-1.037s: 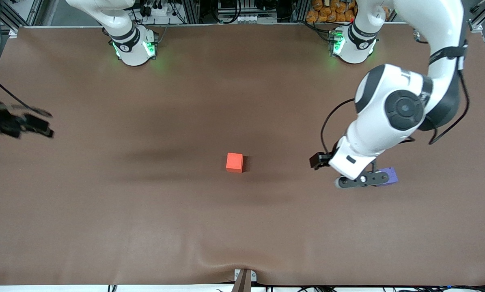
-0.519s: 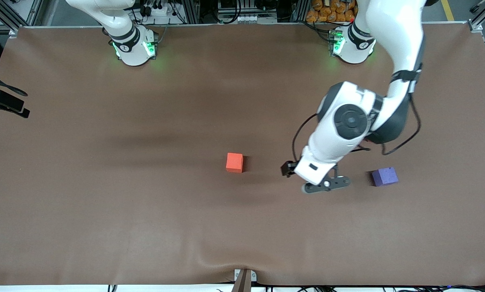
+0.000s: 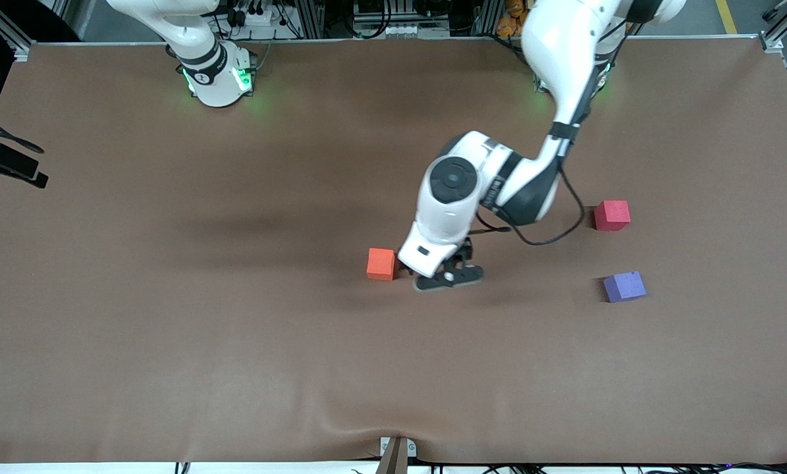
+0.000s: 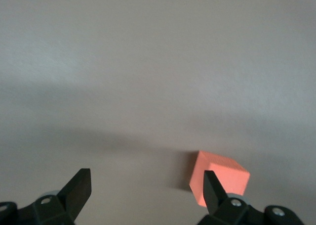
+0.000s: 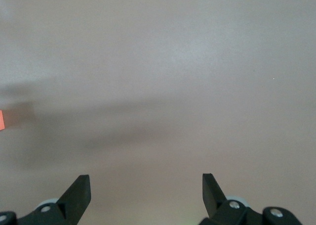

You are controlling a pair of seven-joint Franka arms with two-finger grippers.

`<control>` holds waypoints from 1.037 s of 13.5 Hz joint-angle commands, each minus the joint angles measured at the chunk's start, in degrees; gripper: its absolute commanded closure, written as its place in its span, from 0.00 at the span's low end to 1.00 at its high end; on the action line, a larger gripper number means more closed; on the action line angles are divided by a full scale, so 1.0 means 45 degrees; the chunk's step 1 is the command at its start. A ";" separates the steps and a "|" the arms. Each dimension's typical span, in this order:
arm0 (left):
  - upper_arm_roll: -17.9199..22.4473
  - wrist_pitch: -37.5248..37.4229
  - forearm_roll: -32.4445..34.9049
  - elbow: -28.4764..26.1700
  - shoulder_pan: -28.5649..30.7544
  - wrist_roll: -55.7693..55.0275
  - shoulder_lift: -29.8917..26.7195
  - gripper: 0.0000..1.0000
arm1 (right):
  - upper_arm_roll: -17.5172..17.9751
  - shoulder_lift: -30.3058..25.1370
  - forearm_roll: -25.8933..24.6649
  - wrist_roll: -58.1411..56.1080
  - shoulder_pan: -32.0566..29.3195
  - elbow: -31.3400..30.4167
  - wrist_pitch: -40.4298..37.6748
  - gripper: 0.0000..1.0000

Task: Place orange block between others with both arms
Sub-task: 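Move the left gripper over the orange cube while the right gripper retracts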

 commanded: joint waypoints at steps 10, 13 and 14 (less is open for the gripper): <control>0.0172 0.1184 0.0205 0.0879 -0.1446 -0.0848 0.1574 0.00 | 0.0157 -0.0345 0.0051 0.0186 0.0294 -0.0277 -0.0148 0.00; 0.0153 0.1827 0.0205 0.1154 -0.1604 -0.0770 0.2140 0.00 | 0.0157 -0.0325 0.0032 0.0186 0.0294 -0.0218 -0.0090 0.00; 0.0153 0.2119 0.0205 0.1154 -0.1623 -0.0770 0.2180 0.00 | 0.0157 -0.0325 0.0051 0.0186 0.0275 -0.0218 -0.0090 0.00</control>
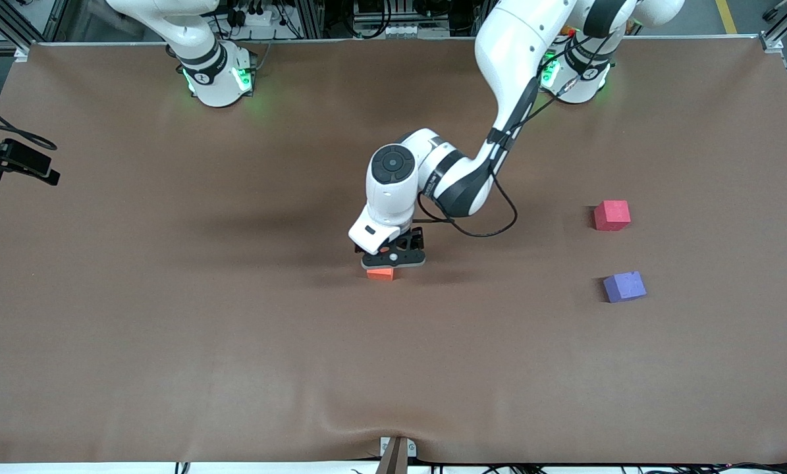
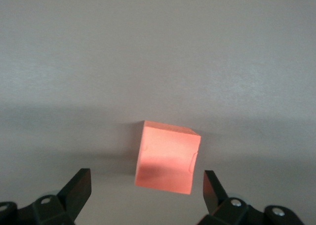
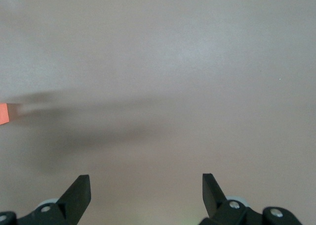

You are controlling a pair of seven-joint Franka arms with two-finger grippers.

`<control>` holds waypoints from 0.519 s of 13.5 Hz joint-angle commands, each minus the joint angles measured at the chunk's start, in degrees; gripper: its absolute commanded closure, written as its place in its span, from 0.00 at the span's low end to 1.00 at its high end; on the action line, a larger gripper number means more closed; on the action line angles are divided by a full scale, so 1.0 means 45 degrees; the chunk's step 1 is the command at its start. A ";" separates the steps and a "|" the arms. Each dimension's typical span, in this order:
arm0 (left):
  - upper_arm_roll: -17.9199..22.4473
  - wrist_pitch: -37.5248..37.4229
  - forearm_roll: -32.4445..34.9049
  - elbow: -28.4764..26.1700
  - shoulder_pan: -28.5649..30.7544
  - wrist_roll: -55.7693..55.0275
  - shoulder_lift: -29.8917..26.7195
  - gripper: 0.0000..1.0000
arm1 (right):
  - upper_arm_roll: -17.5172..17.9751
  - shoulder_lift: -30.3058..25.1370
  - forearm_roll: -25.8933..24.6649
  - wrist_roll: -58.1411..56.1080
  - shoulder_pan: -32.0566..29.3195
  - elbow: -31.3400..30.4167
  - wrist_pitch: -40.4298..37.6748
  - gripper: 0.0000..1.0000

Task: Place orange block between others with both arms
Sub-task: 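Lower the left gripper and close it on the orange cube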

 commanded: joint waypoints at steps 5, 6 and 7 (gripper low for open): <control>0.0179 0.0887 0.0223 0.0537 -0.0478 -0.0168 0.0931 0.00 | -0.0051 -0.0281 0.0010 0.0146 0.0210 -0.0044 0.0260 0.00; 0.0179 0.0967 0.0282 0.0498 -0.0479 0.0025 0.1010 0.00 | -0.0051 -0.0281 -0.0087 0.0126 0.0172 -0.0004 0.0241 0.00; 0.0179 0.0967 0.0282 0.0440 -0.0479 0.0414 0.1030 0.00 | -0.0070 -0.0281 -0.0107 0.0107 0.0133 0.0035 0.0221 0.00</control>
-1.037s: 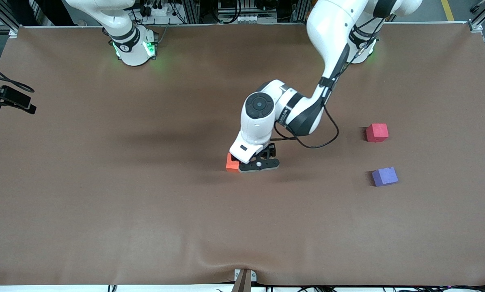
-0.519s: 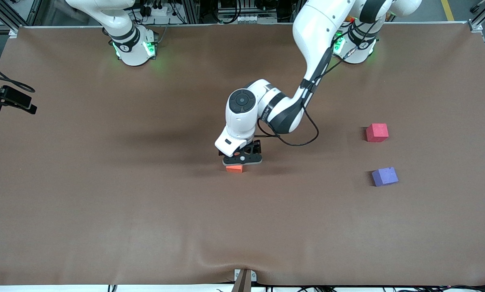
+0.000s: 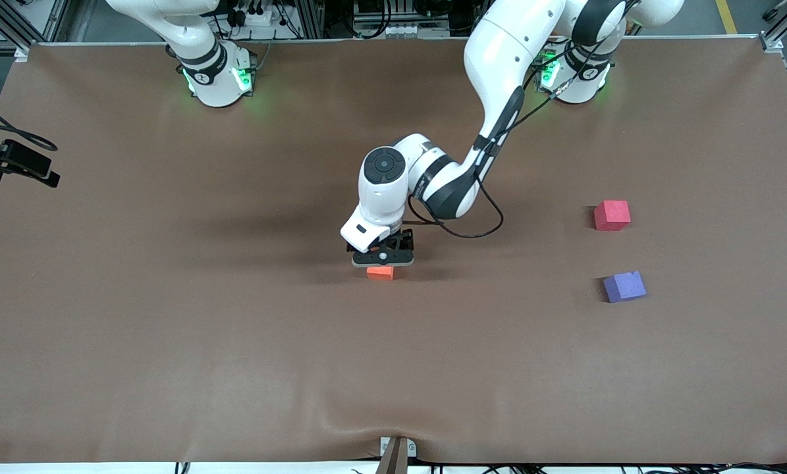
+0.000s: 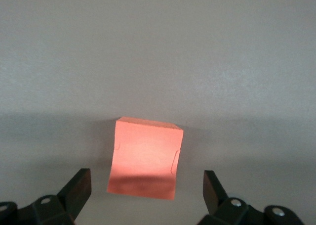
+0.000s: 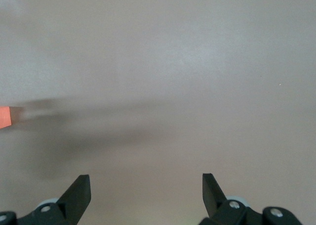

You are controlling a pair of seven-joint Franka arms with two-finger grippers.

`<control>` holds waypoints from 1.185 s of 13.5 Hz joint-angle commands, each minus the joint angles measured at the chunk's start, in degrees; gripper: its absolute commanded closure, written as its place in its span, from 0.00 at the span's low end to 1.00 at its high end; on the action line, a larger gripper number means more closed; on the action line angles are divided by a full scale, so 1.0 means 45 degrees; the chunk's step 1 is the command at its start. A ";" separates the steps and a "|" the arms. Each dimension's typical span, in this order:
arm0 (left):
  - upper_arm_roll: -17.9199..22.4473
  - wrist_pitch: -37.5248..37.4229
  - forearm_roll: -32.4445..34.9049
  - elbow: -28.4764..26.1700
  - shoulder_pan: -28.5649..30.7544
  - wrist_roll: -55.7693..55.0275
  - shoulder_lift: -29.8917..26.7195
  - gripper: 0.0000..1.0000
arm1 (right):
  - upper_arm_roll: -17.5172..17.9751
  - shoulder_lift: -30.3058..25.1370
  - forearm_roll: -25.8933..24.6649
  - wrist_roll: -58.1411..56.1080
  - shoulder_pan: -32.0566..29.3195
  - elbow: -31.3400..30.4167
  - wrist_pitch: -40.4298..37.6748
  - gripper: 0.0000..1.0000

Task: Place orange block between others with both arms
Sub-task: 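Lower the left gripper and close it on the orange cube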

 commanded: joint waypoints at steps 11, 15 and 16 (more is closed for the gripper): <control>0.0218 0.0831 0.0333 0.0255 -0.0120 0.1197 0.1025 0.00 | -0.0054 -0.0196 0.0032 0.0145 0.0121 -0.0008 0.0064 0.00; 0.0237 0.0948 0.0352 0.0255 -0.0120 0.1471 0.1007 0.58 | -0.0054 -0.0196 0.0032 0.0145 0.0140 -0.0008 0.0045 0.00; 0.0256 0.0929 0.0352 0.0255 -0.0120 0.1472 0.0929 0.65 | -0.0054 -0.0196 0.0032 0.0146 0.0179 -0.0008 0.0045 0.00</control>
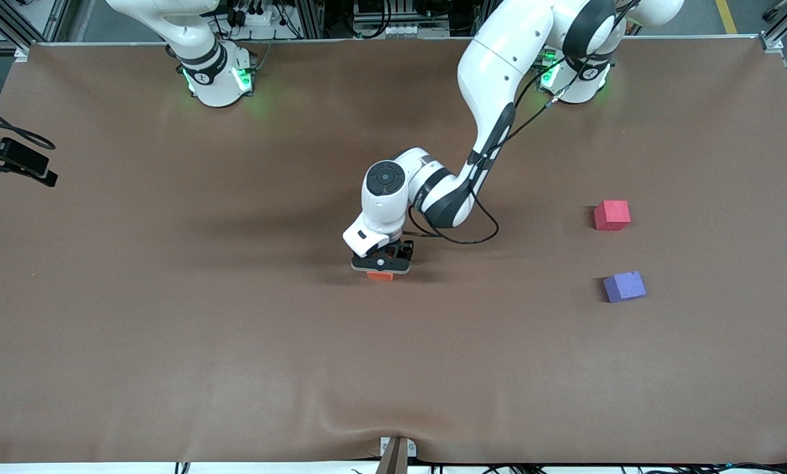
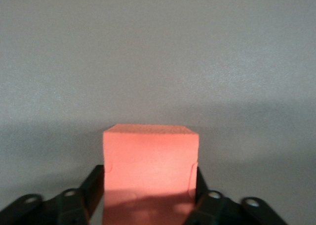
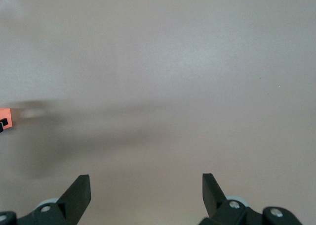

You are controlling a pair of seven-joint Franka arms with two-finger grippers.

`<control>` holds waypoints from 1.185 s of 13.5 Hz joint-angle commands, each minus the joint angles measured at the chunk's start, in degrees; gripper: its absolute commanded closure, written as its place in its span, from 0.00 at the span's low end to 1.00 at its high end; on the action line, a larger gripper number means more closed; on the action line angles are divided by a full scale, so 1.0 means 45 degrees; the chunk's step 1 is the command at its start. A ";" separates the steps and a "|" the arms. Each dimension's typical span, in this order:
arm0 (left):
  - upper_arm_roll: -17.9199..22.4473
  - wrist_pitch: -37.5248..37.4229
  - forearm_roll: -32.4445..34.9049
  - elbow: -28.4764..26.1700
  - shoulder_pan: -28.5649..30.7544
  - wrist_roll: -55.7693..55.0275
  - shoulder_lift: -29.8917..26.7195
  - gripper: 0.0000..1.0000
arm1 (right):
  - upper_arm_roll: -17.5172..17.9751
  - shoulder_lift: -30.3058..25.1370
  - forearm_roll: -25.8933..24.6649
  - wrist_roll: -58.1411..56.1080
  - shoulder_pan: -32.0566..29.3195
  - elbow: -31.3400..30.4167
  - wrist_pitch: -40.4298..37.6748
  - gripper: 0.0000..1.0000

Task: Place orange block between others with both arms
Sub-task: 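Lower the left gripper and close it on the orange cube, then carry the orange cube with the left gripper toward the pink cube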

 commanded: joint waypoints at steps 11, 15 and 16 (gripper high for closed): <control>0.0209 -0.1704 0.0361 -0.1840 0.1649 -0.0860 -0.2492 0.58 | -0.0045 -0.0067 0.0049 0.0165 0.0251 -0.0043 0.0003 0.00; 0.0151 -0.1334 0.1572 -0.3714 0.2509 -0.0568 -0.3860 0.59 | -0.0045 -0.0067 0.0049 0.0165 0.0271 -0.0043 0.0002 0.00; 0.0151 -0.1004 0.1572 -0.4377 0.2646 -0.0140 -0.4289 0.59 | -0.0045 -0.0067 0.0049 0.0165 0.0271 -0.0043 0.0022 0.00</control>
